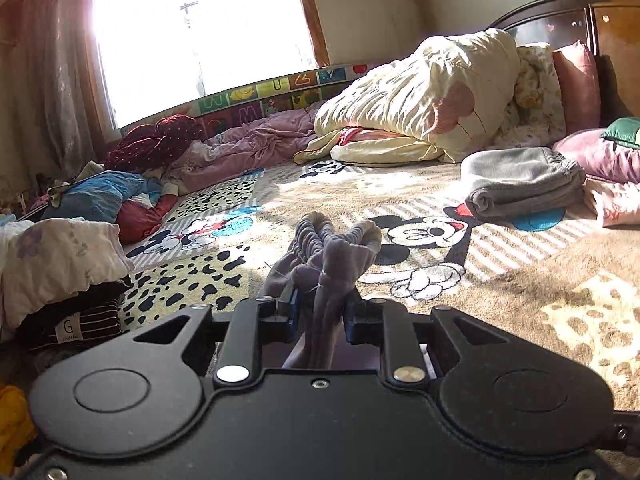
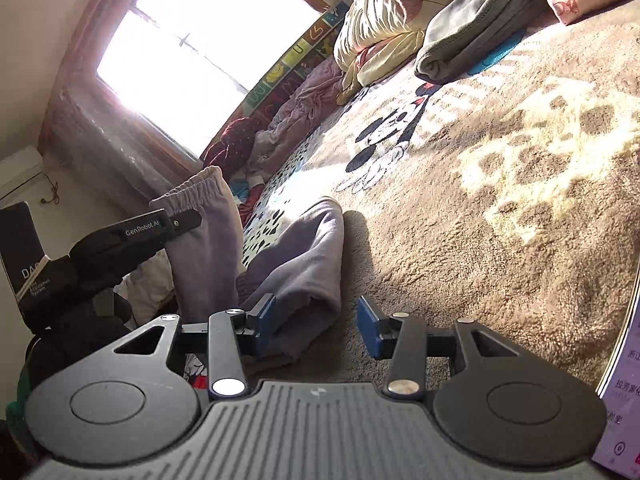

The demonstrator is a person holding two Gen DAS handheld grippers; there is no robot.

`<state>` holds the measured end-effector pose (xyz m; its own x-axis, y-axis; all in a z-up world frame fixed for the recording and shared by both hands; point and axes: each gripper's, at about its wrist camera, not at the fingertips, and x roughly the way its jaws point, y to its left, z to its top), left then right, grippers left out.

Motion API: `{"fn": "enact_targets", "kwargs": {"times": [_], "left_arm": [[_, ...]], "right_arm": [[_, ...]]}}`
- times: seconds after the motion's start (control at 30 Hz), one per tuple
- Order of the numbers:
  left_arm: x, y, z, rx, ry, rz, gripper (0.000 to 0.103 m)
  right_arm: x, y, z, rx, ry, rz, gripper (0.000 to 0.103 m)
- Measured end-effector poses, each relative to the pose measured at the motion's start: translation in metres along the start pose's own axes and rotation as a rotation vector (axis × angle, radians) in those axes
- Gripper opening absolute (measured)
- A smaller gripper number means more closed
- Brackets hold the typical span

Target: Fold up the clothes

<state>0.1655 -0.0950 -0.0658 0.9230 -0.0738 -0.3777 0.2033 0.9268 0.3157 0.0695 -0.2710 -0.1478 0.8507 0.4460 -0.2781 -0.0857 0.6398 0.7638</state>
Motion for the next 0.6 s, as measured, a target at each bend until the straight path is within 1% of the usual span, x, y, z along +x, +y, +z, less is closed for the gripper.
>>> {"fn": "enact_targets", "kwargs": {"times": [0.1,0.13,0.17,0.2,0.23,0.27,0.3,0.43,0.47,0.5,0.6], "left_arm": [[0.013,-0.032,-0.017,0.176,0.026,0.022,0.020],[0.015,-0.040,-0.022,0.222,0.043,0.003,0.021],[0.016,-0.048,-0.027,0.260,0.064,-0.036,0.024],[0.017,-0.055,-0.032,0.299,0.086,-0.075,0.039],[0.015,-0.059,-0.036,0.317,0.092,-0.117,0.050],[0.007,-0.061,-0.037,0.312,0.079,-0.160,0.054],[-0.001,-0.058,-0.038,0.285,0.068,-0.191,0.057],[-0.028,-0.025,-0.042,0.129,0.049,-0.284,0.057],[-0.032,-0.014,-0.042,0.078,0.045,-0.289,0.057],[-0.034,0.001,-0.043,0.012,0.044,-0.272,0.054],[-0.030,0.048,-0.045,-0.202,0.044,-0.198,0.054]], "right_arm": [[-0.011,-0.003,0.016,0.025,-0.055,0.005,0.046],[-0.013,-0.004,0.018,0.031,-0.062,0.002,0.046],[-0.015,-0.006,0.020,0.036,-0.067,-0.003,0.046],[-0.016,-0.008,0.021,0.040,-0.069,-0.012,0.046],[-0.017,-0.010,0.022,0.044,-0.070,-0.020,0.046],[-0.018,-0.013,0.023,0.052,-0.073,-0.028,0.046],[-0.019,-0.017,0.025,0.066,-0.077,-0.037,0.046],[-0.018,-0.024,0.036,0.107,-0.090,-0.053,0.046],[-0.016,-0.023,0.039,0.103,-0.087,-0.055,0.046],[-0.012,-0.019,0.041,0.084,-0.079,-0.060,0.046],[0.008,0.002,0.048,-0.031,-0.057,-0.069,0.046]]}}
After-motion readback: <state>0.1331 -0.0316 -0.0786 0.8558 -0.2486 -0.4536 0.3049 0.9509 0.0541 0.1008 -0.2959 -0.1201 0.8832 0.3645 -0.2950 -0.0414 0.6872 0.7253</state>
